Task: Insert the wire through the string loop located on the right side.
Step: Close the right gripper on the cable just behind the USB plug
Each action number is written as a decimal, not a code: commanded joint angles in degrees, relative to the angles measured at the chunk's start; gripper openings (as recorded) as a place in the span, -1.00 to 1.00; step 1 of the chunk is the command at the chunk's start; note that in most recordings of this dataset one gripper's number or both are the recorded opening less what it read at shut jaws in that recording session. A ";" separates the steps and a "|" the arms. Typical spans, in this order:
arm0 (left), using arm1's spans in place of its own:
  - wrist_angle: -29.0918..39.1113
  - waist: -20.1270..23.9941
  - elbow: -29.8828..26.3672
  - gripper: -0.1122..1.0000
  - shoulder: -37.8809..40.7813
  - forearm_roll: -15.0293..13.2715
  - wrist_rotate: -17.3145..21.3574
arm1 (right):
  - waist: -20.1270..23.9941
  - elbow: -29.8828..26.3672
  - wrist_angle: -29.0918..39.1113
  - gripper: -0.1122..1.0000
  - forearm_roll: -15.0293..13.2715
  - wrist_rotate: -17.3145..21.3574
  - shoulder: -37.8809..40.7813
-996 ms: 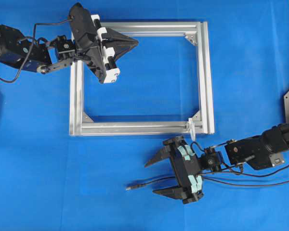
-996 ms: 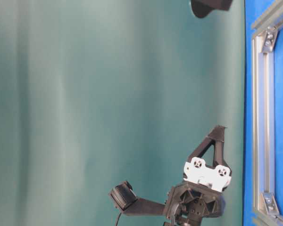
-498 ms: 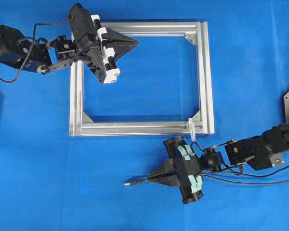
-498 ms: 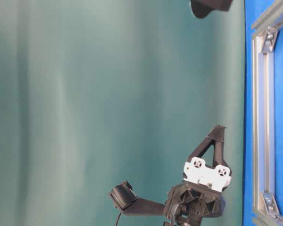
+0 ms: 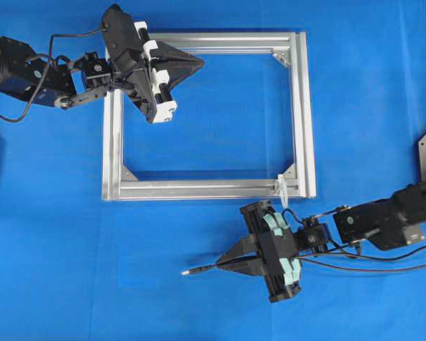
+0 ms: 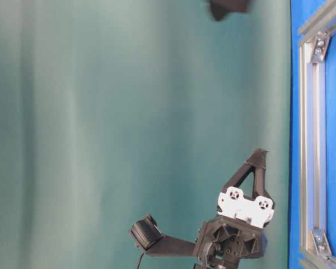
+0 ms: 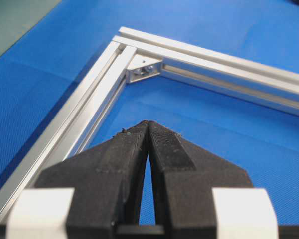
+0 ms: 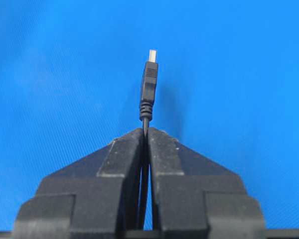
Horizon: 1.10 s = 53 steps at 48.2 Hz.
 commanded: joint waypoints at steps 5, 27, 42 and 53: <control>-0.44 0.00 -1.05 -0.80 -1.41 0.18 0.00 | 0.35 -1.23 4.48 -0.86 -0.09 -0.35 -7.47; -0.35 0.00 -1.14 -0.80 -1.41 0.18 -0.09 | 0.26 -1.41 7.12 -0.86 -0.26 -0.44 -10.20; -0.44 -0.09 -1.14 -0.80 -1.41 0.18 -0.09 | 0.26 -1.32 7.21 -0.86 -0.35 -0.53 -10.28; -0.44 -0.09 -1.14 -0.80 -1.41 0.18 -0.09 | 0.35 -1.23 7.12 -0.86 -0.26 -0.53 -10.28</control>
